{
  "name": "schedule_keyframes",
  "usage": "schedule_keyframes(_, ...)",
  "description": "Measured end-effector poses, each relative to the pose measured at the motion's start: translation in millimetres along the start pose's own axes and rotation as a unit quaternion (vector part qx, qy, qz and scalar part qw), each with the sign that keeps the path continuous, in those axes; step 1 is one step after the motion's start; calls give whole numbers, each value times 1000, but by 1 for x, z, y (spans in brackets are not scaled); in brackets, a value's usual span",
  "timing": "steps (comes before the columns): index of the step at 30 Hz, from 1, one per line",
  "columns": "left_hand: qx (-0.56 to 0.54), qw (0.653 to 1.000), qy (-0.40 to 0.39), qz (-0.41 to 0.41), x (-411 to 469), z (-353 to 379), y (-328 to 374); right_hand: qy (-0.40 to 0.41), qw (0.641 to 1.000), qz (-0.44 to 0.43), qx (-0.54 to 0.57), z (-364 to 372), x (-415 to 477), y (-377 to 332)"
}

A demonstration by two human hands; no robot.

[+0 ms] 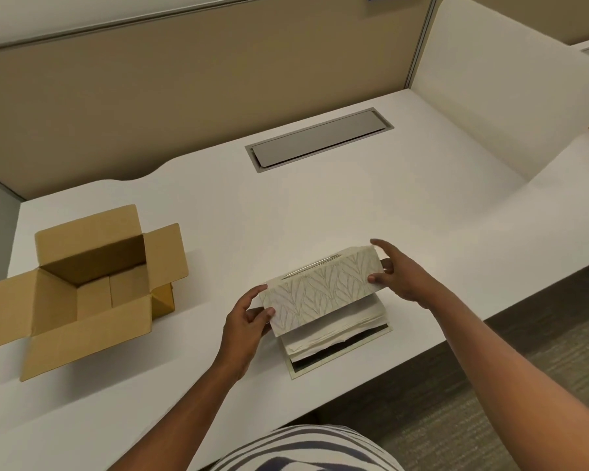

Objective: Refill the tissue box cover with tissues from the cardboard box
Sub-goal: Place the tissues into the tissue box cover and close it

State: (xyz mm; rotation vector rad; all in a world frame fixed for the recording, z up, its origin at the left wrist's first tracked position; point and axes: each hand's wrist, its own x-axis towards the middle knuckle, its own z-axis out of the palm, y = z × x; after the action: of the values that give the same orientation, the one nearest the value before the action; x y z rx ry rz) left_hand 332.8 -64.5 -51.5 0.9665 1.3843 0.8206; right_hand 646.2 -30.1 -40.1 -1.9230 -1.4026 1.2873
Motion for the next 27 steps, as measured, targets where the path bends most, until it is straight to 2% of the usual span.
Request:
schedule_keyframes(8,-18,1000,6,13,-22,6,-21,-4,996,-38,-75,4,-20,8)
schedule_keyframes(21,-4,1000,15,11,-31,5,-44,50,995,-73,-53,18,-43,44)
schedule_keyframes(27,-10,1000,25,-7,-38,11,-54,87,992,-64,-64,35,-61,62)
